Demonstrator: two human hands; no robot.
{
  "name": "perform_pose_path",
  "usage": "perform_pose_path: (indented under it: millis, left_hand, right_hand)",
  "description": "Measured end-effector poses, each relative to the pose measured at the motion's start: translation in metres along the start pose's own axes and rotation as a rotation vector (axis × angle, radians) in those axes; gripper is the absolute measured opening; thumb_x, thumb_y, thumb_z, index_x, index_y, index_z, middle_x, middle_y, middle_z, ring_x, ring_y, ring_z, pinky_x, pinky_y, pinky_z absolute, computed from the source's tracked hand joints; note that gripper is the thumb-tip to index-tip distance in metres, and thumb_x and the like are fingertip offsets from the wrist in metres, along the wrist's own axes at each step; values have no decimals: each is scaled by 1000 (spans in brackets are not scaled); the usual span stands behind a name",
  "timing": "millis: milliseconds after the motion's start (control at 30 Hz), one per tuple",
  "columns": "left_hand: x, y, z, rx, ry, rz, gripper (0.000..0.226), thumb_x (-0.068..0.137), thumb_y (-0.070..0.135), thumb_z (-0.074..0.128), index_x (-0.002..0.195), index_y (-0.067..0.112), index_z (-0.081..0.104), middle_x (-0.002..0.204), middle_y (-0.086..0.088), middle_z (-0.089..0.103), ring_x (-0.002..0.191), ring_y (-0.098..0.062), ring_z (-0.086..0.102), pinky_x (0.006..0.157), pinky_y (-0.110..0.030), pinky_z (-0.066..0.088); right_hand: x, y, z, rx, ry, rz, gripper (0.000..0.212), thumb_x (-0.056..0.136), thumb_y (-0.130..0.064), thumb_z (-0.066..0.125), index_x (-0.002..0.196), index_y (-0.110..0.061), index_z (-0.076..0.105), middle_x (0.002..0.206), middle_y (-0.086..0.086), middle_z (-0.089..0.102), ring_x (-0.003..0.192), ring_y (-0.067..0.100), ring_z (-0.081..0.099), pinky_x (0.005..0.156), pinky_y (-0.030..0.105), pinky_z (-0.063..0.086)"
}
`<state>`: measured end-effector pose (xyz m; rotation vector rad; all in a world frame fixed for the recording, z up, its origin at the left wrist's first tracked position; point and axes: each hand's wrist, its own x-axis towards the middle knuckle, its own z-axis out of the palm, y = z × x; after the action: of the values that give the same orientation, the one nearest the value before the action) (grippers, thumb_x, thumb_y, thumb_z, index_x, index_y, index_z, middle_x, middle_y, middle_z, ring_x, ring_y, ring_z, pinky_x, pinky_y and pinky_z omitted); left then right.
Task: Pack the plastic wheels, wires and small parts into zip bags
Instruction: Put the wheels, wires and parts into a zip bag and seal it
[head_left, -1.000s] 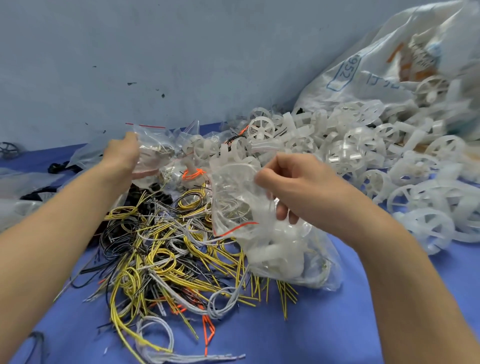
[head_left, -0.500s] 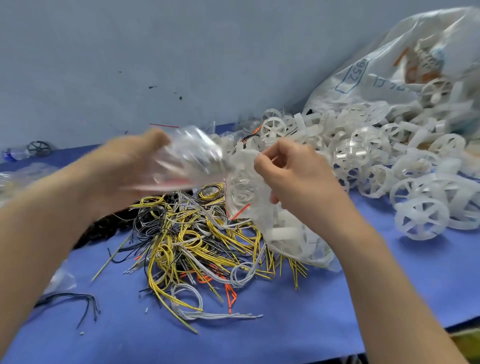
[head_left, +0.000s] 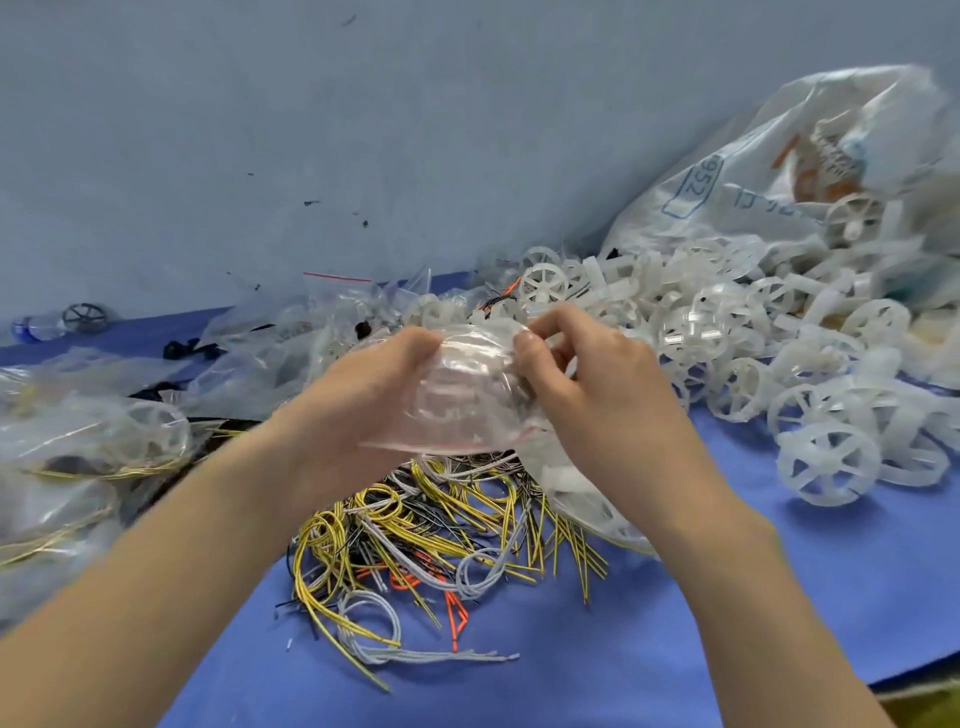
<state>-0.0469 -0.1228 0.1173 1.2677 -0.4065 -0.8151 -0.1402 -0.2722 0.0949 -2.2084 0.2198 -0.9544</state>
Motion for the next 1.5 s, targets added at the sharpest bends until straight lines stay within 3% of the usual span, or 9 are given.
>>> perform_pose_path:
  millis: [100, 200, 467, 600, 700, 833, 967, 1167, 1500]
  left_hand:
    - [14, -24, 14, -261, -51, -32, 45, 98, 22, 37, 126, -4, 59, 119, -23, 66, 110, -29, 65, 88, -40, 56]
    - [41, -42, 35, -62, 11, -13, 49, 103, 14, 30, 84, 2, 73, 72, -3, 74, 65, -4, 69, 61, -19, 55]
    - [45, -10, 41, 240, -430, -234, 16, 97, 7, 42, 102, 9, 57, 89, -6, 68, 82, -17, 66, 81, -31, 54]
    - [53, 0, 36, -336, -166, -285, 38, 100, 5, 28, 133, -7, 42, 123, -27, 57, 117, -35, 56, 108, -47, 40]
    - [57, -9, 45, -415, -8, -271, 42, 99, 6, 25, 134, -5, 45, 124, -26, 58, 114, -34, 58, 107, -48, 39]
    - [55, -16, 74, -197, 15, -361, 27, 97, 20, 39, 92, 2, 60, 80, -17, 68, 71, -25, 70, 64, -28, 58]
    - [53, 10, 71, 119, -14, -491, 31, 96, 15, 40, 120, 0, 51, 115, -18, 60, 114, -32, 58, 101, -47, 41]
    - [52, 40, 70, -122, 106, -423, 33, 93, 8, 33, 102, -7, 61, 99, -24, 70, 90, -32, 64, 82, -46, 46]
    - [39, 80, 58, 416, 46, -466, 26, 96, 11, 34, 108, -2, 52, 96, -17, 68, 84, -30, 66, 93, -48, 44]
  right_hand:
    - [-1, 1, 0, -33, 17, -26, 14, 97, -32, 56, 90, -23, 64, 70, -10, 59, 66, 13, 50, 67, 36, 39]
    - [-5, -1, 4, -98, -24, -39, 13, 98, -32, 55, 95, -23, 65, 81, -7, 63, 77, 18, 56, 72, 38, 44]
    - [-5, 8, -9, 67, -94, -52, 13, 98, -33, 56, 95, -26, 67, 78, -11, 61, 62, 4, 49, 63, 34, 44]
    - [-2, 15, -17, 97, -53, -55, 15, 99, -30, 56, 95, -27, 70, 68, -16, 57, 62, 0, 50, 62, 26, 38]
    - [-1, 10, -12, 62, -27, -86, 16, 98, -26, 58, 93, -23, 74, 69, -15, 61, 63, -2, 51, 60, 14, 35]
    - [0, 7, -4, 35, 31, -48, 18, 98, -25, 57, 98, -19, 75, 86, -5, 71, 69, 7, 51, 67, 26, 39]
    - [5, 15, -20, 152, 207, 34, 18, 99, -30, 56, 94, -25, 72, 64, -13, 58, 59, 0, 51, 56, 17, 33]
    - [12, 15, -23, 147, 186, 6, 18, 99, -31, 56, 96, -25, 72, 67, -14, 59, 64, -2, 52, 57, 20, 34]
    - [17, 20, -15, 141, 148, 36, 23, 102, -33, 51, 99, -23, 71, 68, -9, 62, 66, 7, 54, 62, 28, 41]
